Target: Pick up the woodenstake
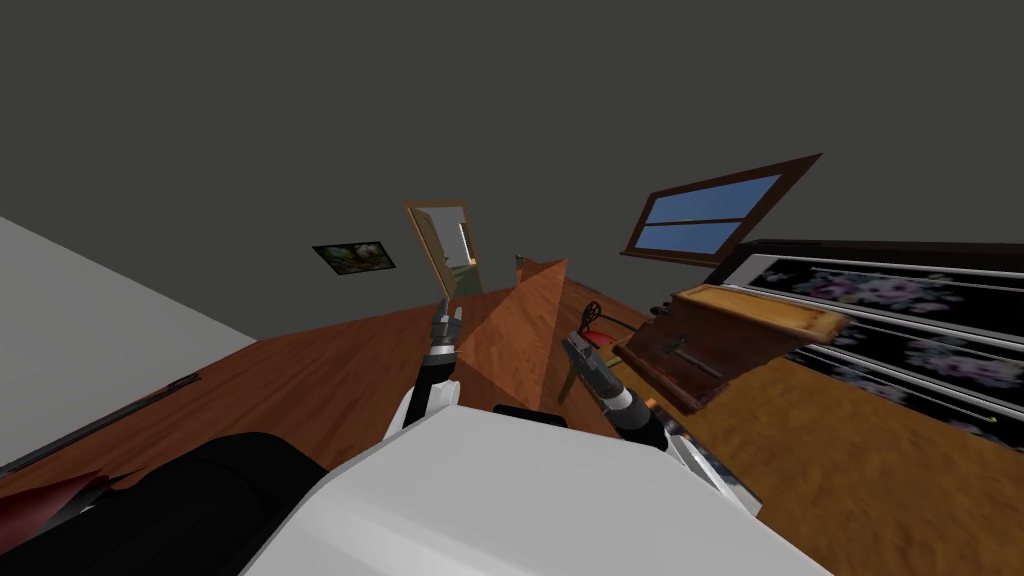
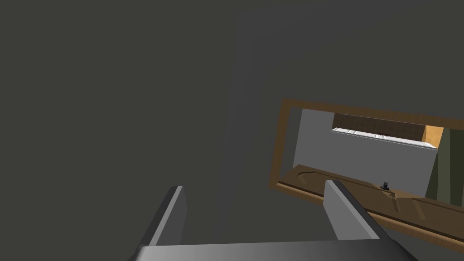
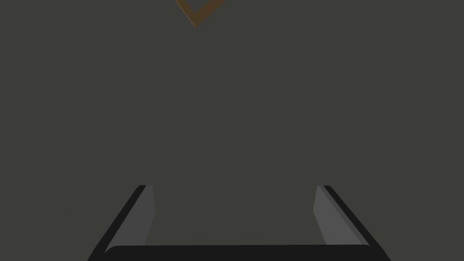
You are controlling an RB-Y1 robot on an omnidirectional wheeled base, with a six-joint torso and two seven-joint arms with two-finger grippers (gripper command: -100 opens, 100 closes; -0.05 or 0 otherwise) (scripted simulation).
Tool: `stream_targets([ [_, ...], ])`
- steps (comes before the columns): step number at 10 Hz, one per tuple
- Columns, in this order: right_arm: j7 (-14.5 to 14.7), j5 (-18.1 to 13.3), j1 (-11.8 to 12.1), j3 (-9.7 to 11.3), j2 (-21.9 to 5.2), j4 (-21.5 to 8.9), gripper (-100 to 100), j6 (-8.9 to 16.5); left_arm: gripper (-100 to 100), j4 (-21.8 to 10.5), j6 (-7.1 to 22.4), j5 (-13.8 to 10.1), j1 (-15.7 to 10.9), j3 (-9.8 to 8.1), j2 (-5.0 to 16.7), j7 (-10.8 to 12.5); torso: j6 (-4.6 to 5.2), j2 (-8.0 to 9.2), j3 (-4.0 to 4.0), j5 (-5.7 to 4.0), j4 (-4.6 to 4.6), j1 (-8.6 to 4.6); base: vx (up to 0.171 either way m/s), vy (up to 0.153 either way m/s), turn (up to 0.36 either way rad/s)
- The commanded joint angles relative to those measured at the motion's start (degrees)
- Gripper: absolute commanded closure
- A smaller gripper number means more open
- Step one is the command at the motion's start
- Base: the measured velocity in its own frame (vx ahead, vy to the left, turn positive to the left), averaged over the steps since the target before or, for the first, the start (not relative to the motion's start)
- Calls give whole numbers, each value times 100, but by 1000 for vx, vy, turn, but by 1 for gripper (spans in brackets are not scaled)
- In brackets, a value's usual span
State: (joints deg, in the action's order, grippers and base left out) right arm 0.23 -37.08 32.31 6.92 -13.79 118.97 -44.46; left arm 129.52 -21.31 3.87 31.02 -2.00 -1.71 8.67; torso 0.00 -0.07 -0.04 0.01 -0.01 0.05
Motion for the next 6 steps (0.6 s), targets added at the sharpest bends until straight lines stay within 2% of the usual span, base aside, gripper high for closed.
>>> stream_targets([
  [1, 15, -286, 50, 48, -130, -95, -100, -49, 0, 0, 0, 0, 0, 0, 0, 0, 0, 0, 0, 0, 0, 0, 24, 20, 49],
  [3, 15, -510, 50, 48, -130, -95, -100, -49, 0, 0, 0, 0, 0, 0, 0, 0, 0, -1, -1, 0, 0, 0, 14, 10, 8],
  [6, 66, -1072, 78, 110, -381, -364, -100, -136, 0, 0, 0, 0, 0, 0, 0, 0, 0, -1, -1, 0, 0, -1, 26, 14, 47],
])
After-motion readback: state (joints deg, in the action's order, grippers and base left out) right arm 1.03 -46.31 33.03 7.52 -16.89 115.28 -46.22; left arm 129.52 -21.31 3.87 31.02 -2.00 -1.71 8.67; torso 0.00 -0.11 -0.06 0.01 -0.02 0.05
